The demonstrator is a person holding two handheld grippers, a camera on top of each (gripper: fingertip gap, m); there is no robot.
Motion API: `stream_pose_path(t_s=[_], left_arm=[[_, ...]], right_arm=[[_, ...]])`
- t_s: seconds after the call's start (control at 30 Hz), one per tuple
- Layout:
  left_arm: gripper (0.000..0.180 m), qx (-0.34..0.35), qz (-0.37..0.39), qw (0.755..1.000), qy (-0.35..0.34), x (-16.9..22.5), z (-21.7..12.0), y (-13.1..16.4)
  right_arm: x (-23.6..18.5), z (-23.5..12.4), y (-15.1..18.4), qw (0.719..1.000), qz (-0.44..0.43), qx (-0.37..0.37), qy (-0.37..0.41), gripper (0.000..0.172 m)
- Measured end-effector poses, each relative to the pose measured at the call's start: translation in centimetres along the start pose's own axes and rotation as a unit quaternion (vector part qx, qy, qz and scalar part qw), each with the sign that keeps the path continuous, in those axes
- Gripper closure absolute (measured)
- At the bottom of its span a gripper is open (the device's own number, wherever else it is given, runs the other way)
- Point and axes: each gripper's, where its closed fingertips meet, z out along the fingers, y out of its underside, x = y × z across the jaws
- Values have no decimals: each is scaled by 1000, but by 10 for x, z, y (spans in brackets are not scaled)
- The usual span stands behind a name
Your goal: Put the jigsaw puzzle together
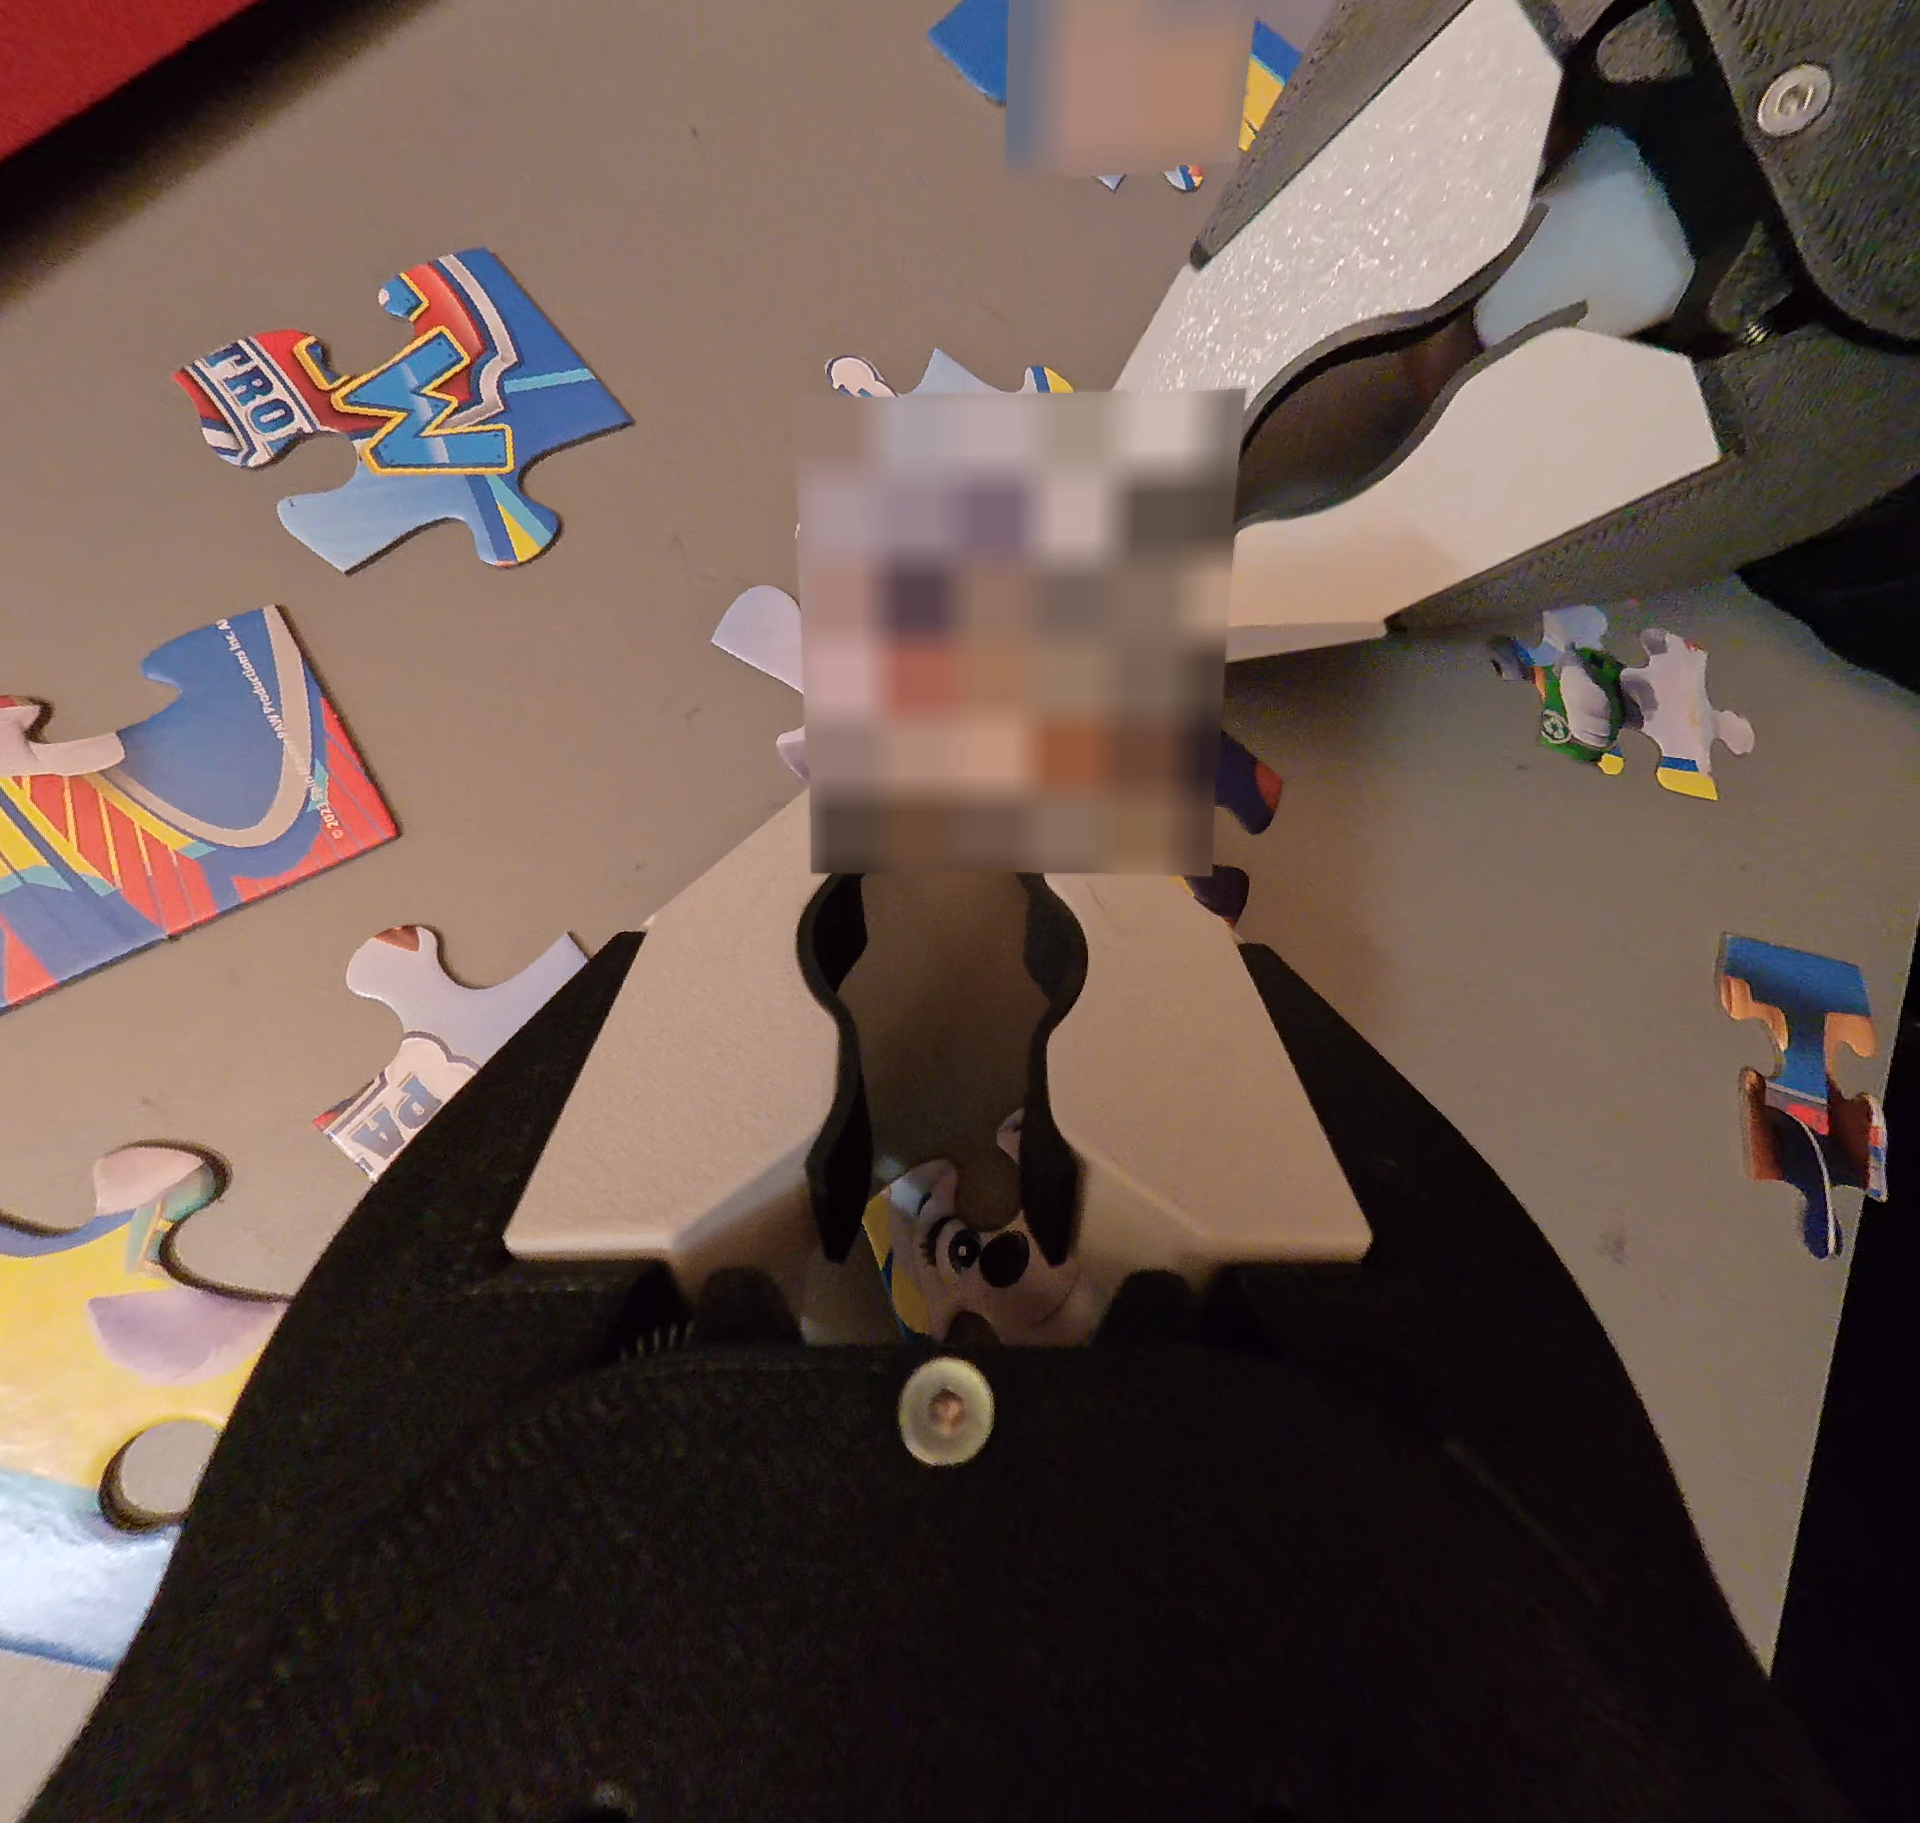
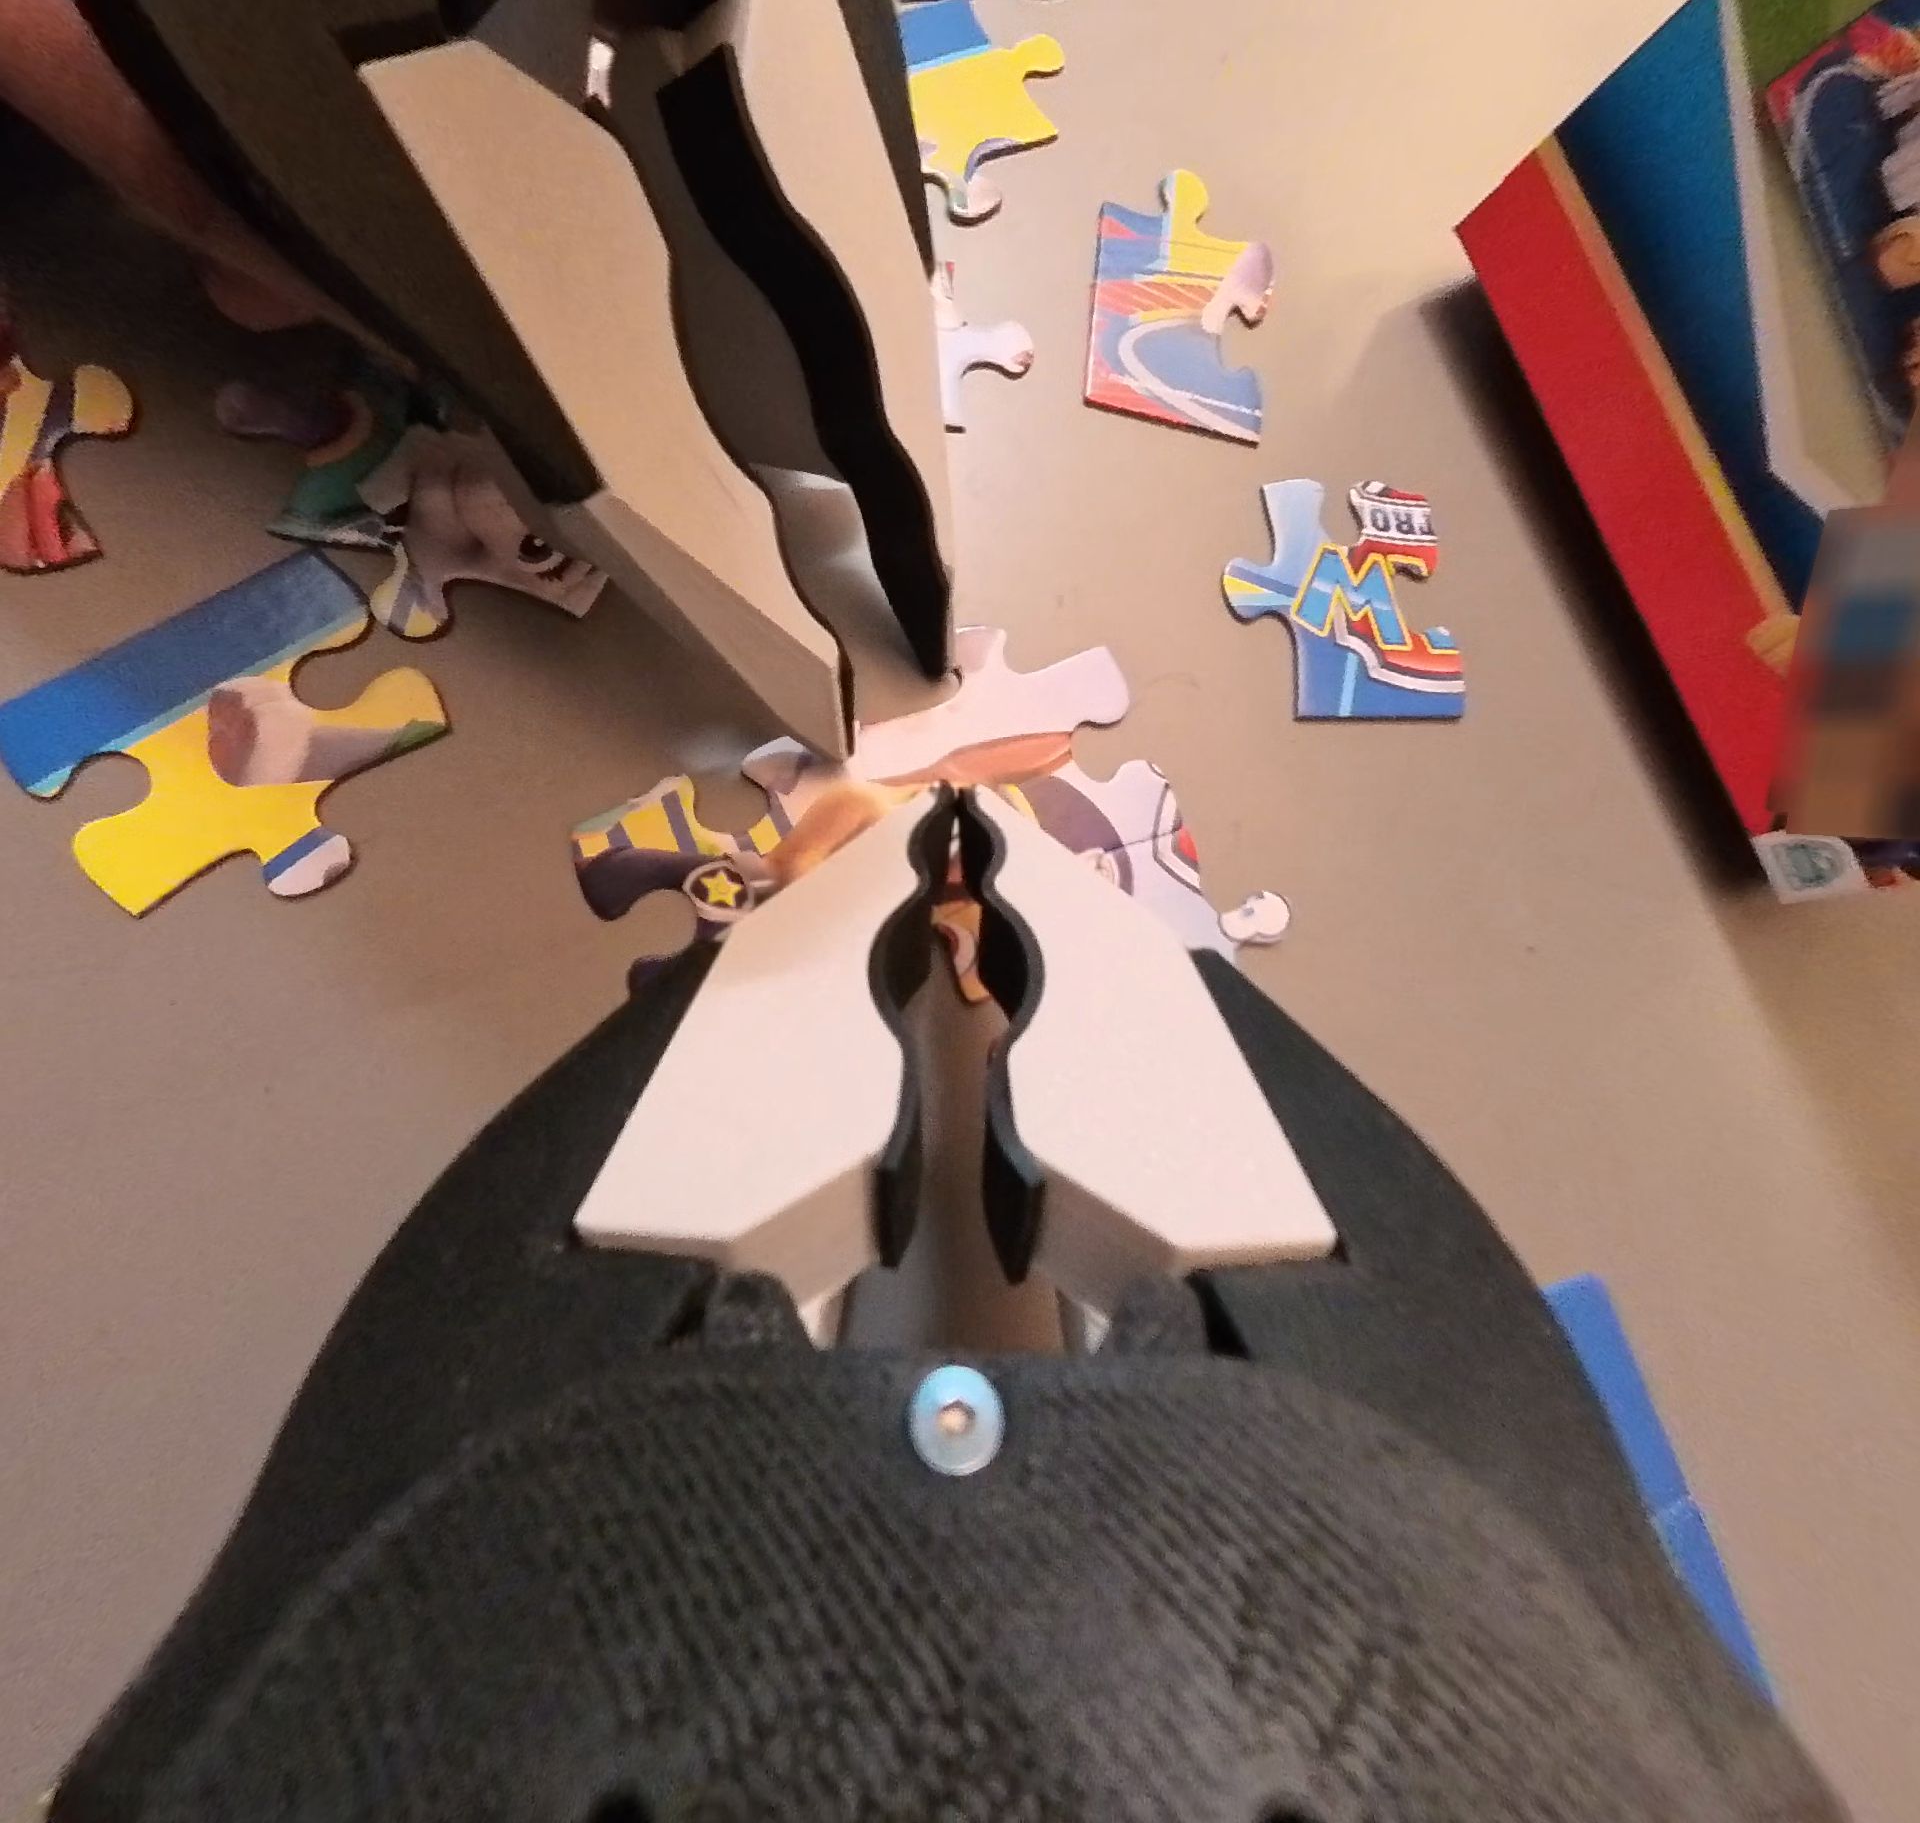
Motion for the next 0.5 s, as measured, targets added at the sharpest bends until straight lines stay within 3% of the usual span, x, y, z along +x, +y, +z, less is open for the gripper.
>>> stream_pose_path(t_s=[0.23,0.33,0.5], left_arm=[[155,-8,12,1000,-7,2,-1,2],[165,4,47,999,-21,7,-7,-1],[157,-5,38,999,25,27,-2,4]], right_arm=[[-2,1,7,1000,10,-9,-11,172],[4,-1,9,1000,3,-11,8,171],[8,-5,12,1000,19,-5,4,171]])
